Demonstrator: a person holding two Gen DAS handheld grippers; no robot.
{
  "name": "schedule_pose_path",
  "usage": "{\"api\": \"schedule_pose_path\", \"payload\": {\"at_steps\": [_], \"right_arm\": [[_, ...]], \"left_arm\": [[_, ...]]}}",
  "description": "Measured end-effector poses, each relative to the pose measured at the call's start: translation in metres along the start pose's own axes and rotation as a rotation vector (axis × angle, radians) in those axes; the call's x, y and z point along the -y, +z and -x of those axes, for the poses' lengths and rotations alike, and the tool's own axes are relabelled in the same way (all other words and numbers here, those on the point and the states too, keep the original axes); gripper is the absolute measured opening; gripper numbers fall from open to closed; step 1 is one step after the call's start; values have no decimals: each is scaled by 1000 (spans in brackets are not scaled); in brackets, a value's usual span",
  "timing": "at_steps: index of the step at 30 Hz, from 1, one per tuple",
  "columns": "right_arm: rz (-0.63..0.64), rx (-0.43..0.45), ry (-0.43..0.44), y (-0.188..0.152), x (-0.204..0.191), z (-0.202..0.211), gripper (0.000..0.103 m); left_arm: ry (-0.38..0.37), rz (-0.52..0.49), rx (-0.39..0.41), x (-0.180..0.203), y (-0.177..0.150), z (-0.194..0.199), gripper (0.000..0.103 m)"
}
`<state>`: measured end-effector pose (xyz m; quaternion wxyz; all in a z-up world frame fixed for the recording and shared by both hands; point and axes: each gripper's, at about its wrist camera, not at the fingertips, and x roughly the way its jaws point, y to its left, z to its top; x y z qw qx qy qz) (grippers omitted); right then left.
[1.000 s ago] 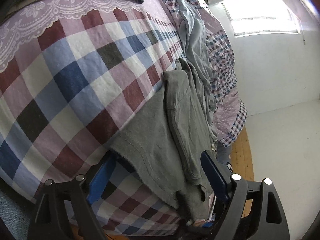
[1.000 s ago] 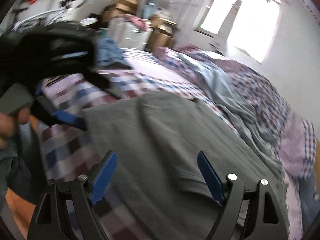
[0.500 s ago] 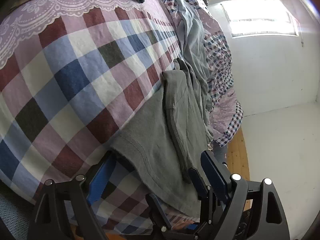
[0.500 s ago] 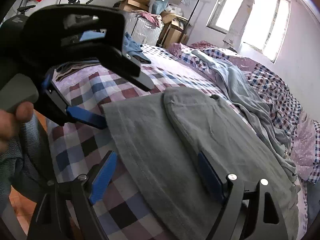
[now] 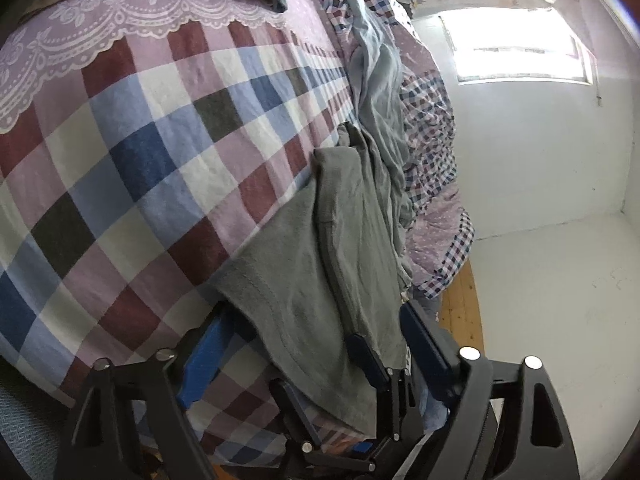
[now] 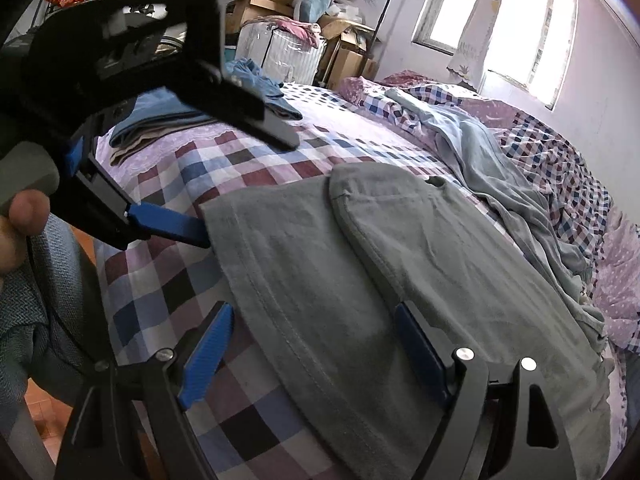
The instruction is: Fold clothes
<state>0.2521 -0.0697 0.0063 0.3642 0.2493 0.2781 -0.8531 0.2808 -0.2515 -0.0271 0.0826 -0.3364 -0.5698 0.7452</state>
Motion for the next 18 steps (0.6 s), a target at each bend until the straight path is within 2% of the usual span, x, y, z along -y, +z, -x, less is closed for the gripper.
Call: {"api": "schedule_pose_path", "payload": {"at_steps": [6,18], "right_arm": [[14,12,-10,1,-2,1,85],[92,74,-12,2,-22,5,85]], "left_arm": [[-33,2,14,2,2,2,63],[-173,12,-4,9,7,-2,60]]}}
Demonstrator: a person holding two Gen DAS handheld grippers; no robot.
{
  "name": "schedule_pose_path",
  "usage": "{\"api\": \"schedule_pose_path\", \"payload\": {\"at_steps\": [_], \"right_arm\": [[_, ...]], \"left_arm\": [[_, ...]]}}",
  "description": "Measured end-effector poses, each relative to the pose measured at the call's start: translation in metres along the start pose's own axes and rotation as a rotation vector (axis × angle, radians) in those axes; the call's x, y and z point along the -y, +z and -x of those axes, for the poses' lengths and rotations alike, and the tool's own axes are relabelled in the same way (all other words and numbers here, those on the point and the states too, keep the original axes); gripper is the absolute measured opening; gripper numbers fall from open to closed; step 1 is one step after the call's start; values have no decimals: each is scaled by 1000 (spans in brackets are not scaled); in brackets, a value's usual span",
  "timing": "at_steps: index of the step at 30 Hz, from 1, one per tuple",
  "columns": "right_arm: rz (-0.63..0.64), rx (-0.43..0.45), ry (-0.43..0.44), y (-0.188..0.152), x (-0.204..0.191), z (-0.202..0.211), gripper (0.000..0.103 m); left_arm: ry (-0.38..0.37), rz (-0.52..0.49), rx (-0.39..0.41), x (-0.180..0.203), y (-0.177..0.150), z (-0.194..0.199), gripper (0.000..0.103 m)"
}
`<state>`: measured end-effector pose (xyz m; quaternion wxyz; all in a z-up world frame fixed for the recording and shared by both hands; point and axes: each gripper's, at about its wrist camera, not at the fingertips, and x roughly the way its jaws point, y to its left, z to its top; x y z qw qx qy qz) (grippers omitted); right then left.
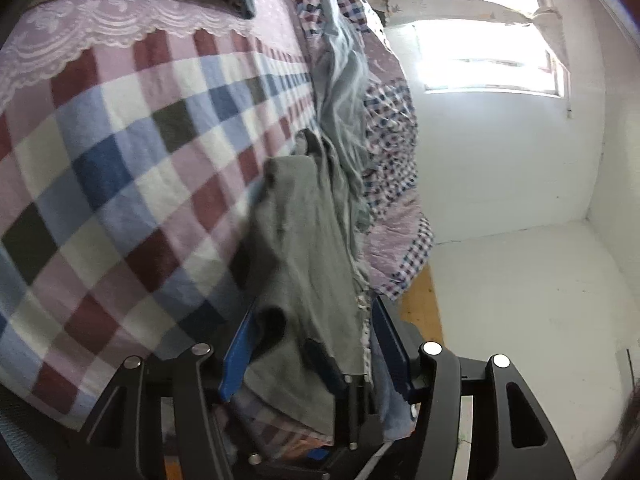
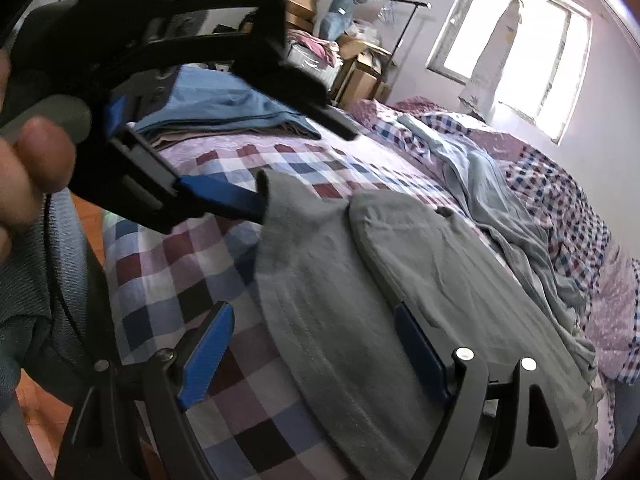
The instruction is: Fold clothes
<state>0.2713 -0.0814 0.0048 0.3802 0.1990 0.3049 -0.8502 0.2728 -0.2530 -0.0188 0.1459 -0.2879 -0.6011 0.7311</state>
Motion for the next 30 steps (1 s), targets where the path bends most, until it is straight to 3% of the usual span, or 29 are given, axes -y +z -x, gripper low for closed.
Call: {"api": "schedule_pose_path", "payload": {"at_steps": [9,11,12,13,14,18,21,25,30], "right_arm": [[-4,34,2,5,-5,-4,84],[3,38,3,8,-7,-3,77],[9,35,2,9,-8,-4,60],[17,24,-2,10,-9,-5,35],[25,12,-5,10,-11,-7,27],[37,-11,-16,10,-13,-11,26],[38,-9,-16,10,-13,-10,16],[24,12,-14,13,-11,-5,6],[-18,38,-2,19,-3,2,3]], "left_arm": [[-47,20,-17,1,3,-4,60],[-41,18,-20,2,2,-5,60],[-36,20,-21,2,2,-5,60],[-32,22,-22,2,3,-6,60],[-31,21,-23,1,3,-6,60],[-28,18,-28,0,2,-4,60],[-30,22,-27,-2,1,-4,60],[8,24,-19,-4,2,-2,61],[73,49,-11,-10,4,0,60]]}}
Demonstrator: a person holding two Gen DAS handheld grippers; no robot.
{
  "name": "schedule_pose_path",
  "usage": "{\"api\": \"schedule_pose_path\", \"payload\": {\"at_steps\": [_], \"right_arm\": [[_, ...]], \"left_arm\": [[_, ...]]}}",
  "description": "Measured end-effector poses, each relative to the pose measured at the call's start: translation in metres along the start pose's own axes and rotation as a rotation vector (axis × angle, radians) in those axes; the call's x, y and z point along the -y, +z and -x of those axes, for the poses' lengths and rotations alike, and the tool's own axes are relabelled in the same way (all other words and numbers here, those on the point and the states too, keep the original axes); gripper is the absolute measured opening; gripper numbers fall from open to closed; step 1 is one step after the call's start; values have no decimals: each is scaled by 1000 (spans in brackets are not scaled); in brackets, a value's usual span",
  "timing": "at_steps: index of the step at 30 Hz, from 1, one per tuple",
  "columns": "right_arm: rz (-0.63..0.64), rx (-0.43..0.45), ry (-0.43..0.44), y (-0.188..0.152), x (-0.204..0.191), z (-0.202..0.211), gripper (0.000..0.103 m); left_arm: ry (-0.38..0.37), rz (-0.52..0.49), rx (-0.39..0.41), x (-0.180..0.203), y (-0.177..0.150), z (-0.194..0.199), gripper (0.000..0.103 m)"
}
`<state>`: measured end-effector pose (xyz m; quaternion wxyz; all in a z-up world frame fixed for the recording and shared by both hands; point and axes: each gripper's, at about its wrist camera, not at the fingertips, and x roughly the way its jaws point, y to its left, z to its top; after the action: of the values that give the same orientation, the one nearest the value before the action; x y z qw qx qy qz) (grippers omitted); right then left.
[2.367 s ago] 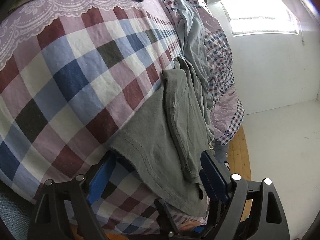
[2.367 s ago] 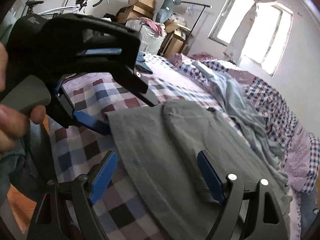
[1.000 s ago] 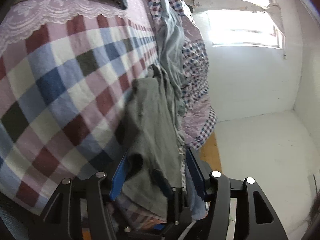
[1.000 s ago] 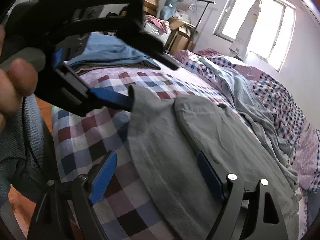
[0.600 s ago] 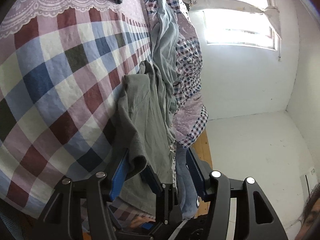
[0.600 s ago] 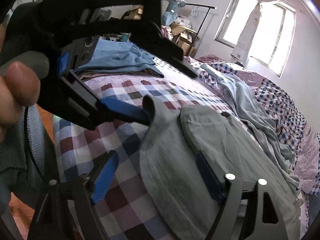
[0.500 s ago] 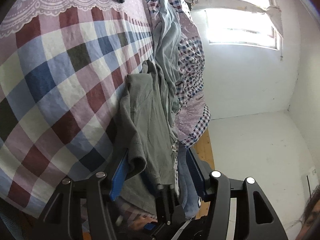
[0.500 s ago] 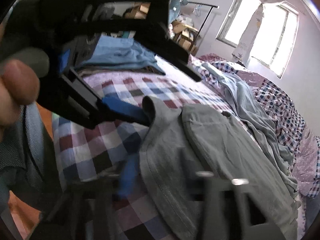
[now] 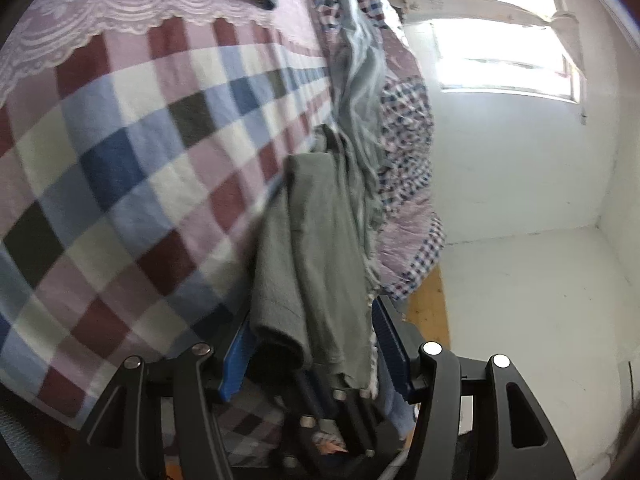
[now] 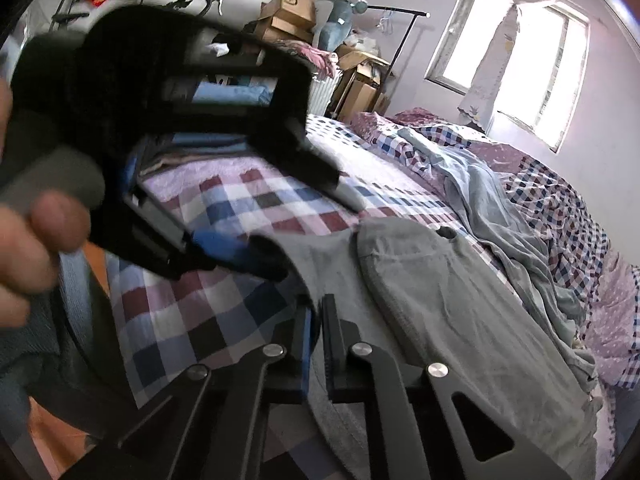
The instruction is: Fold clothes
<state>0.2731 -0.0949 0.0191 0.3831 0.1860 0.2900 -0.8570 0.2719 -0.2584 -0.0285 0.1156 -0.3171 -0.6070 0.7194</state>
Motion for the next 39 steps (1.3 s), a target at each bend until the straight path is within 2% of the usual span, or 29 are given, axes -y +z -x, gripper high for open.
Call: {"api": "schedule_pose_path", "payload": {"at_steps": [3,4,5,6,9,11,12,14,15,16,18,29,32,33,34,35,38,39], "right_arm": [[0,8,0,2,1,3,3],[2,8,-2,2,1,3,3],[4,9,-4,2,1,3,3],[9,7,-9,2,0,3,3],[23,1,-24,0,-2,1,3],[30,-2,-39,-1,-4,0,4],[39,-3,-53,-2,-6,0,10],[49,-2,-82,-2,-8,-1,32],[52,0,-97,-2,-9,-1,52],[55,1,-113,-2,-9,-2,61],[54,1,-140,-1,-8,-3,63],[49,-44,-257,17,20,-31,63],[34,-67,-245,19,31,-39,62],[28,-79,-234,19,33,-41,57],[21,-93,-228,19,36,-44,45],[14,-106,-229,19,38,-47,37],[6,-119,-222,20,43,-53,35],[9,-115,-227,21,43,-53,27]], "left_arm": [[3,-4,10,-1,0,1,58],[1,-9,15,0,-1,2,51],[2,-8,17,-1,-1,2,35],[4,-6,18,-2,0,2,27],[7,-6,19,-2,0,2,11],[7,-25,25,1,-1,3,7],[4,-30,28,2,0,3,7],[-7,-36,25,5,0,4,5],[-16,-38,23,7,0,4,5],[-26,-41,20,8,0,4,5],[-46,-47,14,12,1,5,5],[-207,-45,-20,29,11,5,3],[-226,-46,-32,33,12,1,3],[-228,-48,-35,34,12,0,3],[-229,-51,-38,35,12,-1,3],[-230,-54,-41,35,12,-1,3],[-229,-60,-43,37,12,-2,3],[-225,-61,-38,36,12,-2,3]]}}
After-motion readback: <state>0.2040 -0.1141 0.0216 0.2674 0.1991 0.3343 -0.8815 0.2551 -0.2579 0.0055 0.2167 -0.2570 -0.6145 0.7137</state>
